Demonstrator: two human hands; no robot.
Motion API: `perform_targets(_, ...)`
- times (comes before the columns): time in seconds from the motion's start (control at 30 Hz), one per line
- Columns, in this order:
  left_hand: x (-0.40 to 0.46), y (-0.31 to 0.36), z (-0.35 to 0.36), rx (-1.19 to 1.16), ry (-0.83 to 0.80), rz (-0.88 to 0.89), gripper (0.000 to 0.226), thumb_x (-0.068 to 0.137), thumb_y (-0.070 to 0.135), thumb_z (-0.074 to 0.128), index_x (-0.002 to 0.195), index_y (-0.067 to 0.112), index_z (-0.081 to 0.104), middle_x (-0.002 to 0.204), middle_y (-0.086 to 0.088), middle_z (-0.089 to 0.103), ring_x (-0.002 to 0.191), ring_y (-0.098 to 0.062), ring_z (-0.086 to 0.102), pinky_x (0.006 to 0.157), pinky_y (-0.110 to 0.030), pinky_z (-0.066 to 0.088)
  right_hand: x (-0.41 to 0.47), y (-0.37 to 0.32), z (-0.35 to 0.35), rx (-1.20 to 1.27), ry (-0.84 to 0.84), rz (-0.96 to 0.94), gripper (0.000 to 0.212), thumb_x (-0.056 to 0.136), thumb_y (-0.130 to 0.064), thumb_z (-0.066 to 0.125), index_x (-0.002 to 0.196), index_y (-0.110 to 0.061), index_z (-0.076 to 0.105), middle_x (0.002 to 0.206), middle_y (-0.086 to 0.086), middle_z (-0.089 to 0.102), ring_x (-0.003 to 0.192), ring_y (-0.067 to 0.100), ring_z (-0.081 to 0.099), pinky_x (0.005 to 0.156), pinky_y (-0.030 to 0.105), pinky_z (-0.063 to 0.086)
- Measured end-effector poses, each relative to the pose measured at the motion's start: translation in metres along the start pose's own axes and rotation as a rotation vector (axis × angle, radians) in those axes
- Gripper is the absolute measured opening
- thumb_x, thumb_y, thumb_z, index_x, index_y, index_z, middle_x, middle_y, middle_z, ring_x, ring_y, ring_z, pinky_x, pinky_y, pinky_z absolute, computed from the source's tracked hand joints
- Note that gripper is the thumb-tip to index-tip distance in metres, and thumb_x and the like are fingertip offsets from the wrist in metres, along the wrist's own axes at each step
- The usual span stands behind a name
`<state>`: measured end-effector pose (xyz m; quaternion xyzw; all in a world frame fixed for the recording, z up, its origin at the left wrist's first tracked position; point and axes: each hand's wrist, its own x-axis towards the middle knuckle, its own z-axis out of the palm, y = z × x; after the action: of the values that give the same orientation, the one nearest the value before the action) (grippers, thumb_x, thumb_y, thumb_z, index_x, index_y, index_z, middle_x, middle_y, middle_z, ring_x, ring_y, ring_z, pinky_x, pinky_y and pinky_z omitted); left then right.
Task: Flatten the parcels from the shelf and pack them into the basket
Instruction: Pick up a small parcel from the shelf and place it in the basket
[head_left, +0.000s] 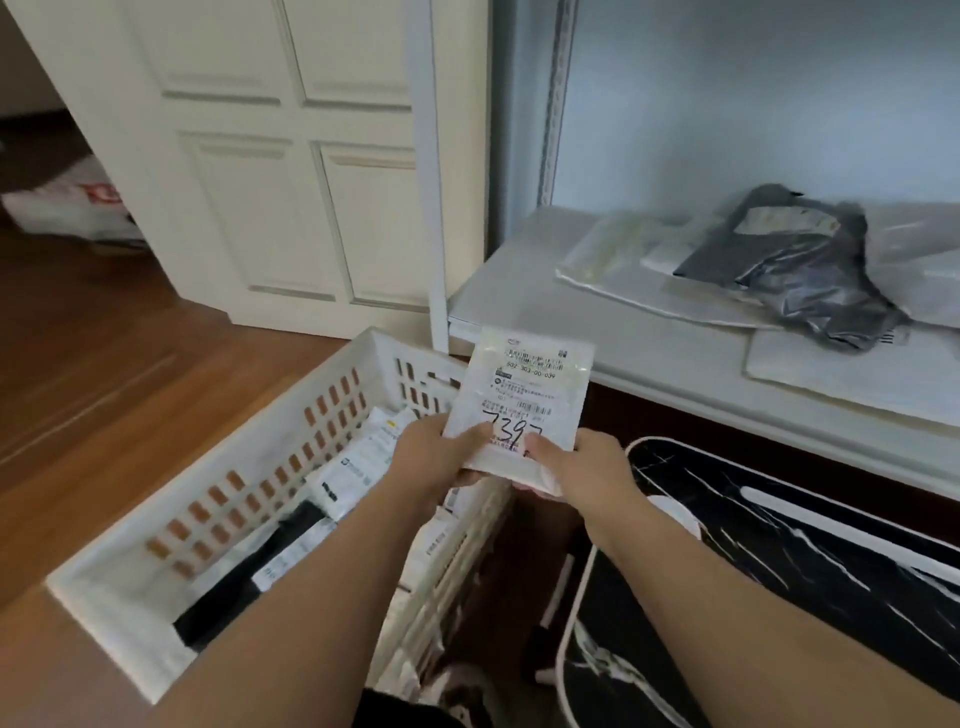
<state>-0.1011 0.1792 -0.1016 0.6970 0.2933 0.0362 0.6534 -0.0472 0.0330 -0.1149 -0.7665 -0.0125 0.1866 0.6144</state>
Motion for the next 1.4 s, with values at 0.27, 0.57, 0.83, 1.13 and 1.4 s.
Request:
perform_targets(0.27,0.093,-0.075,-0.087,0.072,0.316,-0.307,0.017,0.088,-0.01,0.049,0.098,0.0,0.058,0.095,-0.019,0.066,0.084,-0.032,0.066,0.067,-0.04,0.058,0.057,0.008,0.065,-0.727,-0.102,-0.164,0.011,0.094,-0.028,0.061,0.1,-0.022,0.066,0.103,-0.002,0.067,0.097,0.017,0.065,0.089,0.037,0.053)
perform_targets(0.57,0.138,-0.139,-0.061,0.614,0.133,-0.413,0.036,0.094,-0.002,0.041,0.129,-0.001,0.048,0.086,-0.007,0.05,0.092,-0.027,0.063,0.084,-0.037,0.057,0.11,0.055,0.078,-1.598,-0.217,-0.339,0.052,0.101,-0.047,0.023,0.131,-0.018,0.054,0.142,0.007,0.046,0.14,0.027,0.024,0.117,0.042,0.019)
perform_targets(0.83,0.169,-0.169,-0.018,0.645,0.076,-0.397,0.035,0.092,0.004,0.045,0.127,0.009,0.048,0.114,-0.01,0.058,0.089,-0.023,0.053,0.076,-0.031,0.05,0.125,0.057,0.082,-1.655,-0.361,-0.373,0.058,0.101,-0.042,0.01,0.153,-0.017,0.019,0.162,0.015,-0.002,0.145,0.034,-0.022,0.117,0.053,-0.013)
perform_targets(1.13,0.165,-0.184,0.016,1.414,-0.27,0.061,0.079,0.098,0.048,0.039,0.148,0.032,-0.021,0.154,-0.005,-0.035,0.142,-0.033,-0.029,0.115,-0.059,-0.007,0.127,0.06,0.083,-1.648,-0.361,-0.398,0.06,0.1,-0.05,0.011,0.151,-0.023,0.028,0.162,0.01,0.003,0.147,0.031,-0.018,0.116,0.055,-0.012)
perform_targets(1.4,0.173,-0.184,0.025,1.468,-0.463,-0.026,0.076,0.1,0.04,0.035,0.149,0.024,-0.02,0.157,-0.006,-0.029,0.144,-0.031,-0.026,0.116,-0.06,-0.001,0.128,0.061,0.084,-1.685,-0.357,-0.421,0.057,0.101,-0.045,0.011,0.151,-0.025,0.028,0.162,0.01,0.007,0.148,0.033,-0.009,0.116,0.056,-0.012)
